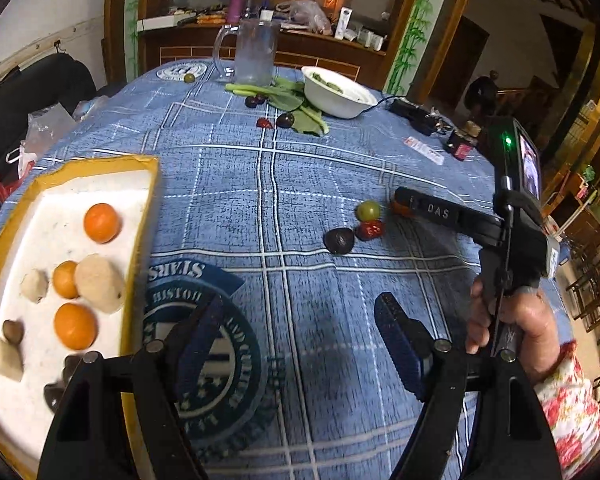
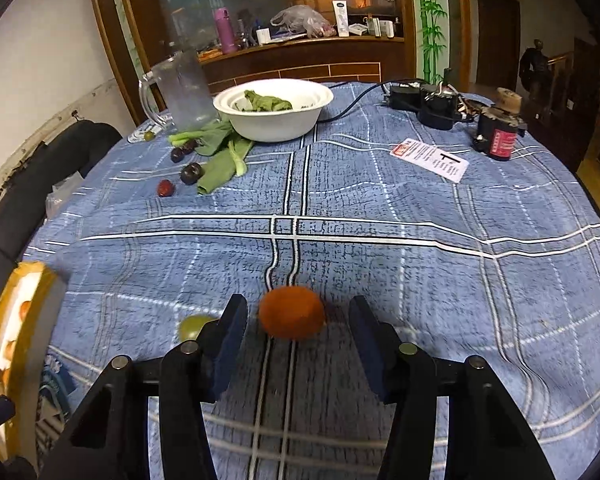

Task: Organize fruits
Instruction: 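Grasp a dark plum with the left tool while the right tool grasps an orange, then carry the plum and orange over the tray and open both tools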

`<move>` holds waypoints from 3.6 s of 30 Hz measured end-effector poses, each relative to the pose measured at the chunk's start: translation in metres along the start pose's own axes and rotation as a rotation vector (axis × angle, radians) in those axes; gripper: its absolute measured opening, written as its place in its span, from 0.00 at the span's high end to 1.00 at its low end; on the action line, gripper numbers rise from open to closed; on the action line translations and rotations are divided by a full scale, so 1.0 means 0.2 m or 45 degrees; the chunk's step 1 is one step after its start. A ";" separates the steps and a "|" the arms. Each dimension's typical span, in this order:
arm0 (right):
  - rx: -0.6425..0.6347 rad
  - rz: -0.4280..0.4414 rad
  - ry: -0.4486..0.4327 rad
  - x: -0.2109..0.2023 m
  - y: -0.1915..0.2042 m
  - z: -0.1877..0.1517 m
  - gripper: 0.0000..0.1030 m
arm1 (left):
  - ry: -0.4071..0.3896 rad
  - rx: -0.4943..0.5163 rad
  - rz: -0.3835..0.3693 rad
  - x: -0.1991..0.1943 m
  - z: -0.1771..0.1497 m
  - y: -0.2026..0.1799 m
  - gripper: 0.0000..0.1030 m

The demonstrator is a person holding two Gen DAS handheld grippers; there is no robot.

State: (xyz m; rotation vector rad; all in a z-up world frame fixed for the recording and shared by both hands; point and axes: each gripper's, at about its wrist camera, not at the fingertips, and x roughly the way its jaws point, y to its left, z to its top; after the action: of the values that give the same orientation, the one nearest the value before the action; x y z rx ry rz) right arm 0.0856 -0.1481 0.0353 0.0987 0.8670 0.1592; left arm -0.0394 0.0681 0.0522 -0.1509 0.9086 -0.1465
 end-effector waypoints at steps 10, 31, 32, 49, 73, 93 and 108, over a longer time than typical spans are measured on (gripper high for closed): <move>-0.036 0.079 0.020 0.08 0.00 0.00 0.63 | 0.044 0.021 -0.001 0.34 0.16 -0.09 0.25; -0.024 0.076 0.008 0.06 -0.02 -0.01 0.64 | -0.001 0.164 -0.106 0.49 0.16 -0.18 0.77; -0.020 0.077 0.007 0.05 -0.02 -0.01 0.63 | -0.005 0.161 -0.113 0.49 0.16 -0.18 0.77; 0.150 0.052 0.022 -0.11 -0.10 -0.11 0.64 | -0.020 0.038 -0.178 0.48 0.18 -0.10 0.77; -0.206 0.333 -0.030 -0.59 0.63 -0.39 0.63 | -0.307 -0.255 0.220 -0.55 -0.25 0.75 0.77; -0.705 0.366 0.048 -0.36 1.49 -0.60 0.60 | -0.296 -0.351 0.305 -0.53 -0.37 1.01 0.45; -0.569 0.310 -0.093 -0.56 1.27 -0.62 0.33 | -0.322 -0.345 0.203 -0.63 -0.33 0.88 0.30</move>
State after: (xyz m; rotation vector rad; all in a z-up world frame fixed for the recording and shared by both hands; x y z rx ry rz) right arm -0.1051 0.0852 0.0774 -0.2080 0.7270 0.5696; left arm -0.1562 0.2598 0.0754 -0.3402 0.6817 0.1427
